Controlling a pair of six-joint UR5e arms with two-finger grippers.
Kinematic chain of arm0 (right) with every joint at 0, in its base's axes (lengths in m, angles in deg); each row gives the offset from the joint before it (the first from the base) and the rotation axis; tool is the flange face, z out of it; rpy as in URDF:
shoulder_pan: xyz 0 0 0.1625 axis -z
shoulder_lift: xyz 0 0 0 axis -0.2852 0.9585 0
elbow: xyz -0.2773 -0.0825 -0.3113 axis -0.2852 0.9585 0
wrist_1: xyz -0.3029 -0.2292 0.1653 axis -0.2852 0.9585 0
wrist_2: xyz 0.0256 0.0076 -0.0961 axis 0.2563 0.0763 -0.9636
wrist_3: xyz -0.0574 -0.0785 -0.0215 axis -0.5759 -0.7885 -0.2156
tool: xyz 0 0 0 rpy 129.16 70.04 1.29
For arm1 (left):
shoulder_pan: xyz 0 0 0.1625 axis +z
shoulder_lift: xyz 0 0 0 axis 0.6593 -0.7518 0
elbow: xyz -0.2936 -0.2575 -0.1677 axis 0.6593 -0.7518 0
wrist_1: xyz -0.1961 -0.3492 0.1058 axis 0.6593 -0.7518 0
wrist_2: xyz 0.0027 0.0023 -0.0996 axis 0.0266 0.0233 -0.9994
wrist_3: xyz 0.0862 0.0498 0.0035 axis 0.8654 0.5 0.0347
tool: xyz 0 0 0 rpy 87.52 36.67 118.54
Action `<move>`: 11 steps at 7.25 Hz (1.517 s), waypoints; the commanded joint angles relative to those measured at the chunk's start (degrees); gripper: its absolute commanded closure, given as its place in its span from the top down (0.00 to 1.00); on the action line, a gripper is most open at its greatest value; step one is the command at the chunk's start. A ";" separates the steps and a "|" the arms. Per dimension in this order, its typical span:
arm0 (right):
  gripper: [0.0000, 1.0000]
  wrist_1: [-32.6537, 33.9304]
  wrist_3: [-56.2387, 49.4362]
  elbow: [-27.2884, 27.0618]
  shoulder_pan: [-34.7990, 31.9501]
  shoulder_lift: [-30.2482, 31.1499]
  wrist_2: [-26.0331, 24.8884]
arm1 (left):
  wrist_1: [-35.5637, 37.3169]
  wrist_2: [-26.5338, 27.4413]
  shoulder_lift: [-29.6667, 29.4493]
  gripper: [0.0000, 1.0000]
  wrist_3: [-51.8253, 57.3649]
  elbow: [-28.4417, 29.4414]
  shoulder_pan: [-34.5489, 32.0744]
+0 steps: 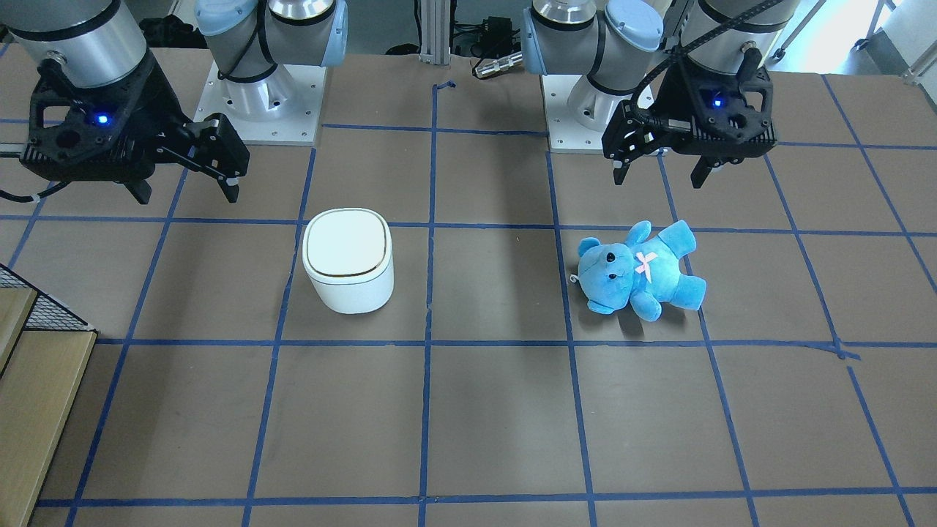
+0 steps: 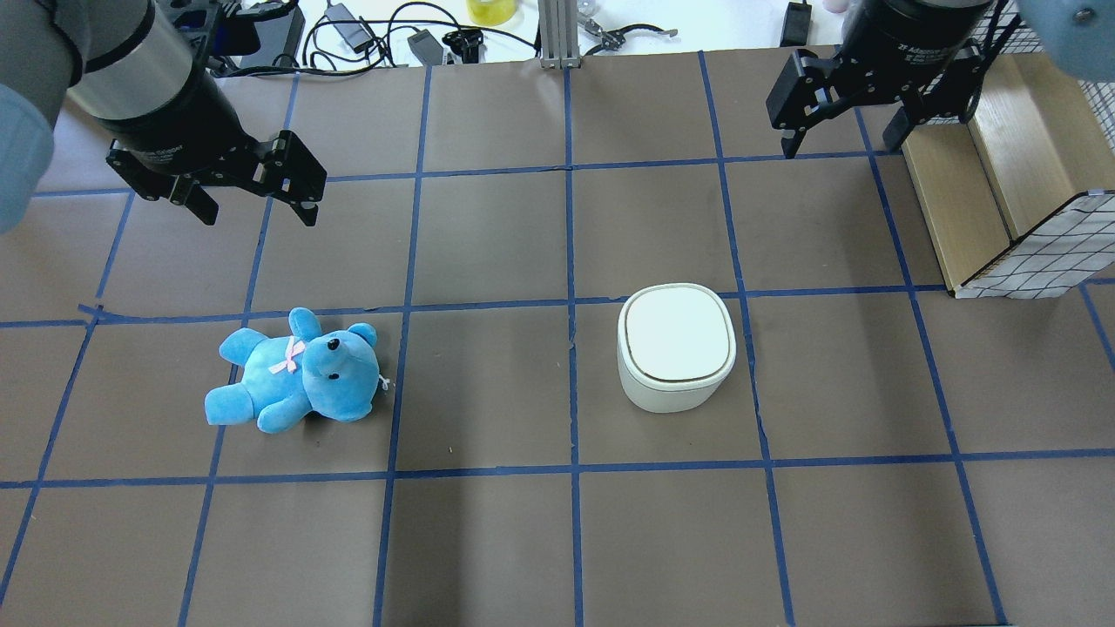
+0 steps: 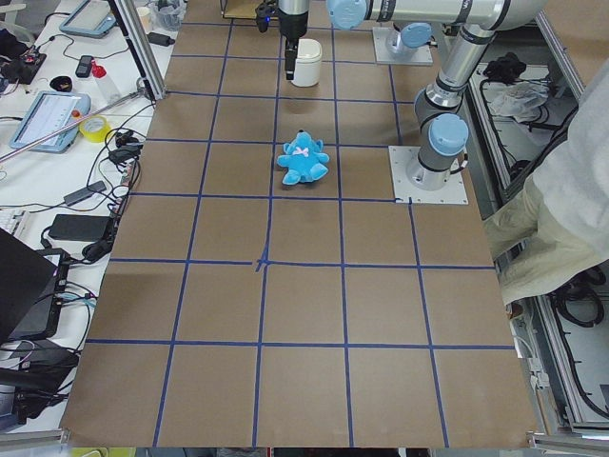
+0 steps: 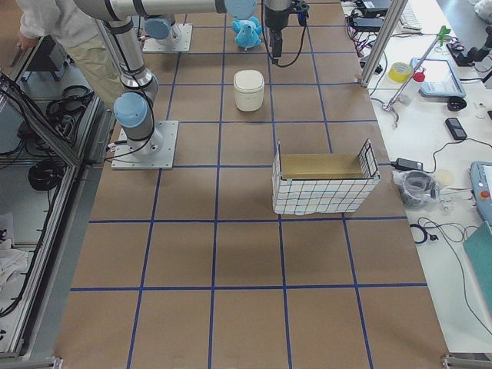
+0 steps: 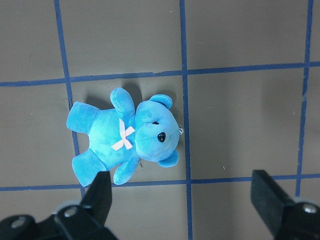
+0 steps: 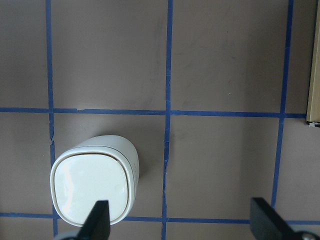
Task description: Open trash can with right arm
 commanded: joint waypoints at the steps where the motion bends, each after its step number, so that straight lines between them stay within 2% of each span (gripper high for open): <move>1: 1.00 0.00 0.00 0.09 0.00 0.00 -0.08 | 0.00 0.00 0.00 1.00 0.00 0.00 0.04; 9: 1.00 0.00 0.00 0.18 -0.17 0.09 -0.08 | 0.00 0.00 0.00 1.00 0.00 0.00 0.04; 11: 0.99 0.52 5.93 0.00 -3.75 0.09 1.07 | 0.00 0.00 0.00 1.00 0.00 0.00 0.04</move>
